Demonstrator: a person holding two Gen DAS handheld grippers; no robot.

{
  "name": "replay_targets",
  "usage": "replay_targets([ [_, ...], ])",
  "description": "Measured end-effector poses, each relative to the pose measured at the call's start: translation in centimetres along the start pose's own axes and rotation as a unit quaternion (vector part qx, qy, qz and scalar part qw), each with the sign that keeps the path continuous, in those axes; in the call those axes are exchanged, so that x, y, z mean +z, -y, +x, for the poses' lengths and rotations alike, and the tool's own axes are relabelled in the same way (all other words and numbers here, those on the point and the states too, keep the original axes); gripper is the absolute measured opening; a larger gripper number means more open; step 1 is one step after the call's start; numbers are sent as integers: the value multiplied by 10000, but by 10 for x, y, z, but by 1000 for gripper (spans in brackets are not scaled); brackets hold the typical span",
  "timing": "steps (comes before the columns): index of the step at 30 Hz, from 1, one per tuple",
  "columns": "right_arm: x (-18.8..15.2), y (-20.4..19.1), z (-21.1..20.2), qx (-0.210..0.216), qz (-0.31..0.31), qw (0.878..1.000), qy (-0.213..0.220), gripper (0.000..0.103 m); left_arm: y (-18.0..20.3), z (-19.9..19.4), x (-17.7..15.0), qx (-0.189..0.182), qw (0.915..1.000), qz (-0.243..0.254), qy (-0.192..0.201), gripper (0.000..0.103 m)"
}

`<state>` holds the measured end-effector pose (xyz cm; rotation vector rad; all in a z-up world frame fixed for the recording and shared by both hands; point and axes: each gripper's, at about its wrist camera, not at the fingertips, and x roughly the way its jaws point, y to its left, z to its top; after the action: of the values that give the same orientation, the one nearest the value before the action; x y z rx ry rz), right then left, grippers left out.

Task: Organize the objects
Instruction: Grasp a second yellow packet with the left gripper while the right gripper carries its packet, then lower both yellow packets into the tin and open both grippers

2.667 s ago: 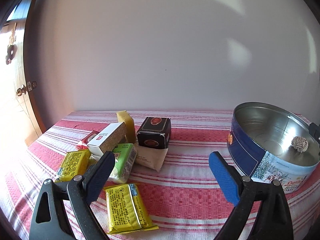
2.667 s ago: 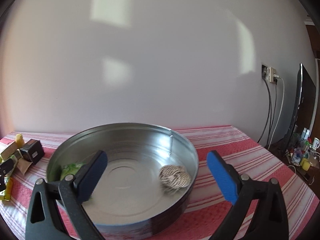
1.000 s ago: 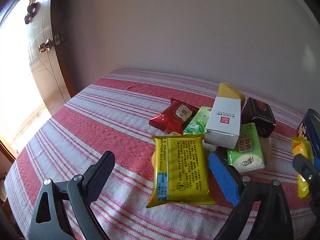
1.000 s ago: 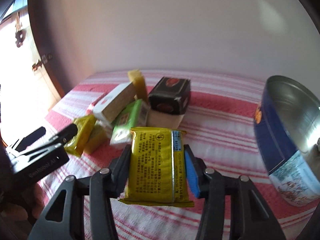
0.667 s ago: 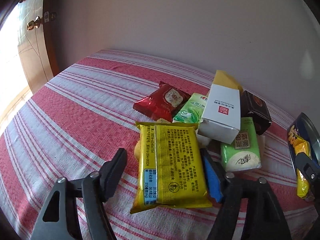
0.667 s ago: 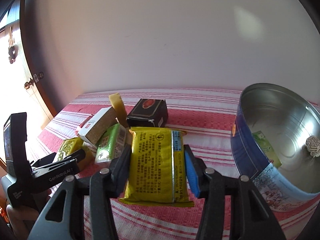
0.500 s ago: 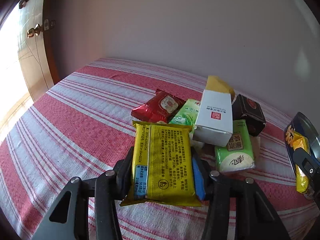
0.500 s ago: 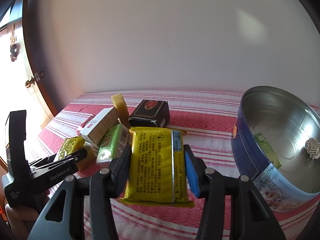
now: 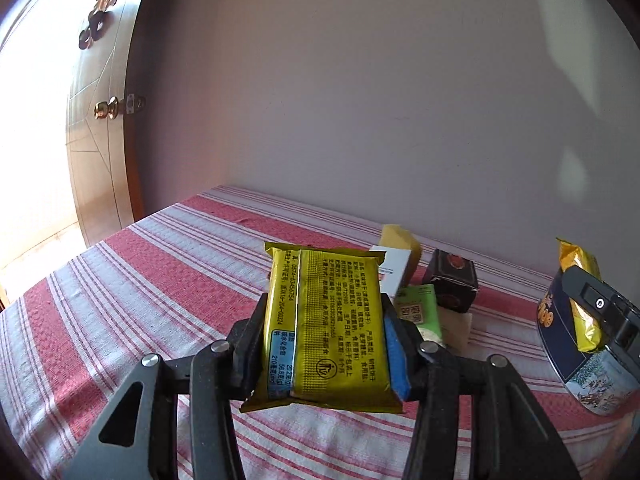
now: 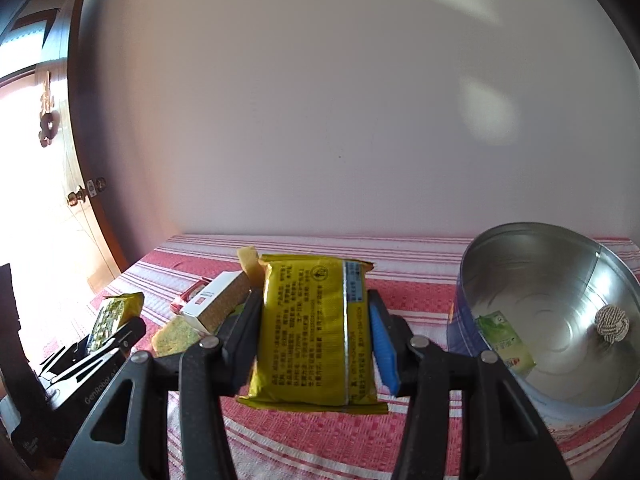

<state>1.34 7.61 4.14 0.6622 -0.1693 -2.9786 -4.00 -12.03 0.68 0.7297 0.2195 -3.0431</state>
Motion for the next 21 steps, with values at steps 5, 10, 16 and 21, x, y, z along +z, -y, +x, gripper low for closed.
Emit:
replay_targets([
  [5, 1, 12, -14, 114, -113, 9997, 197, 50, 37, -20, -6, -233, 9993, 237, 161, 52],
  [10, 3, 35, -21, -20, -57, 9995, 318, 50, 69, -32, -5, -466, 9978, 411, 245, 52],
  [16, 5, 73, -33, -366, 4, 9983, 445, 50, 112, -37, -1, -694, 9947, 701, 300, 52],
  [21, 7, 110, -41, -711, 108, 9962, 499, 50, 147, -43, -5, -902, 9912, 892, 368, 52],
])
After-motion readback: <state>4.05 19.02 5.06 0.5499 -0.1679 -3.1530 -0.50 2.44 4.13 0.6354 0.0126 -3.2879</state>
